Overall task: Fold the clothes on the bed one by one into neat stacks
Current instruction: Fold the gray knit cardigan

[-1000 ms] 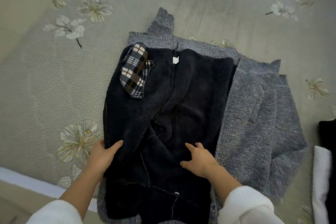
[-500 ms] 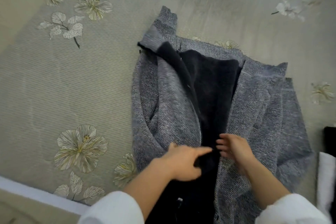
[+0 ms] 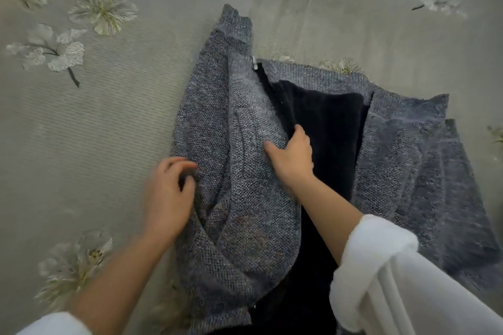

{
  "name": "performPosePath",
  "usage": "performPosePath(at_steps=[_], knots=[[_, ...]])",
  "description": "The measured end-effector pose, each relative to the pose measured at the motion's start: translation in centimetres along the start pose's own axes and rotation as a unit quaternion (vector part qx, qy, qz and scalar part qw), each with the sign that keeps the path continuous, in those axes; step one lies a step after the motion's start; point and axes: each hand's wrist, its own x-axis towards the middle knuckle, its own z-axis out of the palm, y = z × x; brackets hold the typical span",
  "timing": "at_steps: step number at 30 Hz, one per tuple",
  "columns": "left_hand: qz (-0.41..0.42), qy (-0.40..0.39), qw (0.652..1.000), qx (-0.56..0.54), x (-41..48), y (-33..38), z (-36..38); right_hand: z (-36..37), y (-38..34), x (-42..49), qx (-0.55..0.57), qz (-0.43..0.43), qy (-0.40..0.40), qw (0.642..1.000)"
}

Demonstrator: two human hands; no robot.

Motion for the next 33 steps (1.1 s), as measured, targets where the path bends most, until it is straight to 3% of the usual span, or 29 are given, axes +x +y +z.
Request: performPosePath(at_steps=[2, 5, 8, 10, 11, 14, 16, 21, 25, 28, 30, 33], knots=[[0.044, -0.044, 0.998, 0.017, 1.7, 0.7, 1.3, 0.1, -1.4, 2.2, -0.027, 0.019, 0.01, 0.999], [0.072, -0.071, 0.994, 0.04, 3.5, 2.1, 3.2, -1.2, -2.8, 4.8, -0.01, -0.025, 0.0, 1.0], [0.058, -0.066, 0.996, -0.012, 4.8, 3.7, 4.2, -4.8, -2.5, 6.3, 0.093, -0.074, 0.125, 0.985], [0.033, -0.056, 0.997, -0.048, 5.8, 4.9, 4.7, -7.2, -0.1, 6.4, 0.154, -0.04, 0.204, 0.966], [0.023, -0.053, 0.996, -0.061, 6.4, 5.5, 5.0, -8.1, 1.6, 6.3, 0.166, -0.014, 0.201, 0.965], [-0.007, -0.069, 0.993, -0.095, 9.0, 7.8, 6.4, -9.1, 6.7, 6.4, 0.127, 0.075, 0.064, 0.987], [-0.026, -0.066, 0.991, -0.11, 11.0, 9.2, 7.3, -9.2, 7.9, 7.3, 0.114, 0.09, 0.013, 0.989], [-0.039, -0.04, 0.994, -0.096, 14.8, 12.4, 9.7, -8.3, 6.1, 11.2, 0.207, 0.106, 0.045, 0.972], [-0.046, -0.065, 0.993, -0.083, 16.4, 14.1, 11.2, -8.1, 5.2, 12.9, 0.182, 0.065, 0.082, 0.978], [0.026, 0.061, 0.992, -0.106, 17.8, 14.4, 9.8, -9.5, 4.0, 13.0, 0.201, -0.029, 0.17, 0.964], [0.063, 0.146, 0.982, -0.106, 19.6, 14.6, 8.1, -10.4, 3.1, 13.7, 0.217, -0.083, 0.172, 0.957], [0.067, 0.132, 0.987, -0.062, 22.8, 14.0, 7.3, -9.9, 1.7, 15.6, 0.195, -0.085, 0.136, 0.968]])
